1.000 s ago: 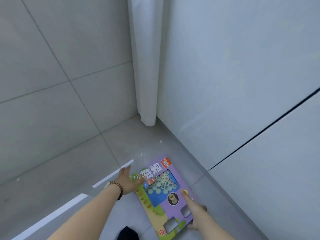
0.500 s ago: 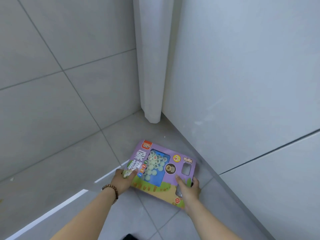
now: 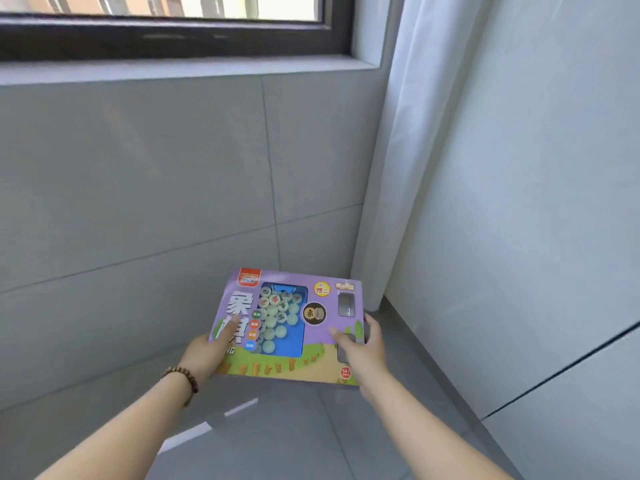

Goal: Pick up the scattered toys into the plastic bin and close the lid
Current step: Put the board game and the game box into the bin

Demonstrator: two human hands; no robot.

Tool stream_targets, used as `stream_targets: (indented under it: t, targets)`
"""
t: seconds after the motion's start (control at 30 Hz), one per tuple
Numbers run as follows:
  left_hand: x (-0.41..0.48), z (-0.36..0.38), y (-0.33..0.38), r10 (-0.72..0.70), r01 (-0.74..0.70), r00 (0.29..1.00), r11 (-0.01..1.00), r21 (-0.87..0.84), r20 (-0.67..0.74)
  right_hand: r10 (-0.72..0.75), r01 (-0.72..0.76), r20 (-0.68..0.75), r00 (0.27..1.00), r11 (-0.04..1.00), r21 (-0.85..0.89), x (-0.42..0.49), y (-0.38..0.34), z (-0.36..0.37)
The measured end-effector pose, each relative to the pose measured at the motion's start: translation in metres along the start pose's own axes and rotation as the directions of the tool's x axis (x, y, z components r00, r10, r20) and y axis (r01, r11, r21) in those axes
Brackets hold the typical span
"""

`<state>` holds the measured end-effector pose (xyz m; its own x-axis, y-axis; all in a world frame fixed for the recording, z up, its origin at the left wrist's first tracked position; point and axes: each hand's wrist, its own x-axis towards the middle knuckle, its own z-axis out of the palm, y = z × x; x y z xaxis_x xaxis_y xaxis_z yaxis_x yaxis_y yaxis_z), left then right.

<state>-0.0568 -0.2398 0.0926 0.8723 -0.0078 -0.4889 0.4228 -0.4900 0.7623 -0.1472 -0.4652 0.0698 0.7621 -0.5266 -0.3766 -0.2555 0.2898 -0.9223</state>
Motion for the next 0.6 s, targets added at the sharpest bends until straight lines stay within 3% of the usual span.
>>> stream_targets:
  t: [0.13,0.27,0.47,0.6]
  targets:
    - [-0.037,-0.107,0.01,0.04,-0.056,0.987,0.994,-0.098,-0.154,-0.11,0.121,0.19,0.976,0.992,-0.046,-0.046,-0.058,0.076]
    - [-0.08,-0.218,-0.011,0.027,-0.083,0.96,0.978,-0.193,-0.278,-0.117,0.171,0.4,0.909,0.98,-0.101,-0.105,-0.091,0.164]
    - [-0.151,-0.366,-0.099,-0.142,-0.098,0.878,0.881,-0.462,-0.458,-0.055,0.25,0.682,0.73,0.949,-0.191,-0.21,-0.088,0.307]
    - [-0.193,-0.443,-0.177,-0.292,-0.125,0.76,0.811,-0.571,-0.581,0.085,0.279,0.808,0.583,0.913,-0.297,-0.272,-0.059,0.394]
